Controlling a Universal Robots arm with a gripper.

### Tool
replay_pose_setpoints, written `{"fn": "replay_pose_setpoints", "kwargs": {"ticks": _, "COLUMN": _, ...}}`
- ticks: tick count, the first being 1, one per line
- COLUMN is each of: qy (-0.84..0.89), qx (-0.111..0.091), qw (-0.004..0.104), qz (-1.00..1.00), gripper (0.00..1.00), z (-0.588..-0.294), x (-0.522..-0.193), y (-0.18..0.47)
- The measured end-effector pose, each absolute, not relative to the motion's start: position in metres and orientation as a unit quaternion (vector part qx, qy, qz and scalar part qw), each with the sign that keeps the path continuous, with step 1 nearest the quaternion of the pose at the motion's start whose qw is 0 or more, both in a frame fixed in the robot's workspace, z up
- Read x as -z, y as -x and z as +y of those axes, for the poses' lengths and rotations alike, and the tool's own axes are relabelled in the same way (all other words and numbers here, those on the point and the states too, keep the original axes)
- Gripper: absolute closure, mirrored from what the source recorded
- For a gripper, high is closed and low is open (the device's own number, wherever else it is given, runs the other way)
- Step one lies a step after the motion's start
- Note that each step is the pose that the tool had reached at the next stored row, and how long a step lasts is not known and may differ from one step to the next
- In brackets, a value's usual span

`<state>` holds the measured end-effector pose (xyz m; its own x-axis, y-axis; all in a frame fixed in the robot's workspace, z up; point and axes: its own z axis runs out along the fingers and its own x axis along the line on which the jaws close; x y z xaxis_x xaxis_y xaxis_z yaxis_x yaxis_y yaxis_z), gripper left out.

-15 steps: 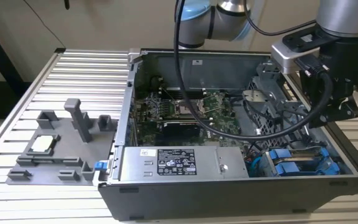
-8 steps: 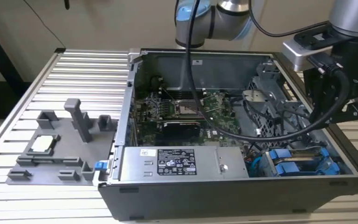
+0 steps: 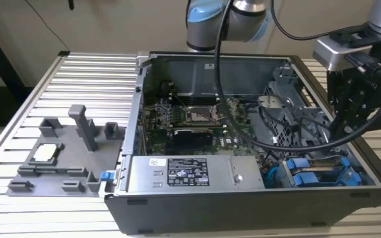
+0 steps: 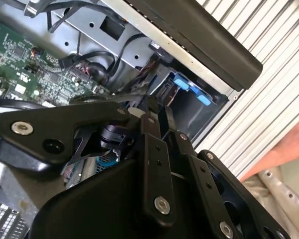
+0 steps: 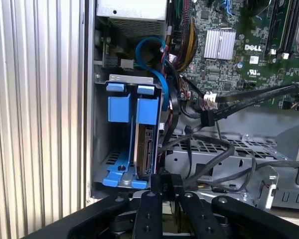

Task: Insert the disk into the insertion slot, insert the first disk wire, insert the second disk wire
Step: 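Insert the first disk wire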

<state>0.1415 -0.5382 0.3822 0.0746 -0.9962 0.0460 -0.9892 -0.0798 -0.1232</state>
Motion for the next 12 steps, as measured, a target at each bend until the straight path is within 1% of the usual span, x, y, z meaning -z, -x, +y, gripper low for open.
{"fn": "replay_pose_setpoints", "kwargs": {"ticks": 5, "qy": 0.734, "qx": 0.039, "qw": 0.009, "qz": 0.678, "gripper": 0.81, "z": -0.538, "x": -0.382, "y": -0.151}}
{"fn": "replay_pose_setpoints", "kwargs": {"ticks": 7, "qy": 0.734, "qx": 0.033, "qw": 0.004, "qz": 0.678, "gripper": 0.81, "z": -0.538, "x": -0.381, "y": -0.154}}
{"fn": "replay_pose_setpoints", "kwargs": {"ticks": 9, "qy": 0.734, "qx": 0.029, "qw": 0.0, "qz": 0.678, "gripper": 0.81, "z": -0.538, "x": -0.381, "y": -0.157}}
{"fn": "replay_pose_setpoints", "kwargs": {"ticks": 12, "qy": 0.734, "qx": 0.026, "qw": -0.003, "qz": 0.678, "gripper": 0.81, "z": -0.538, "x": -0.379, "y": -0.16}}
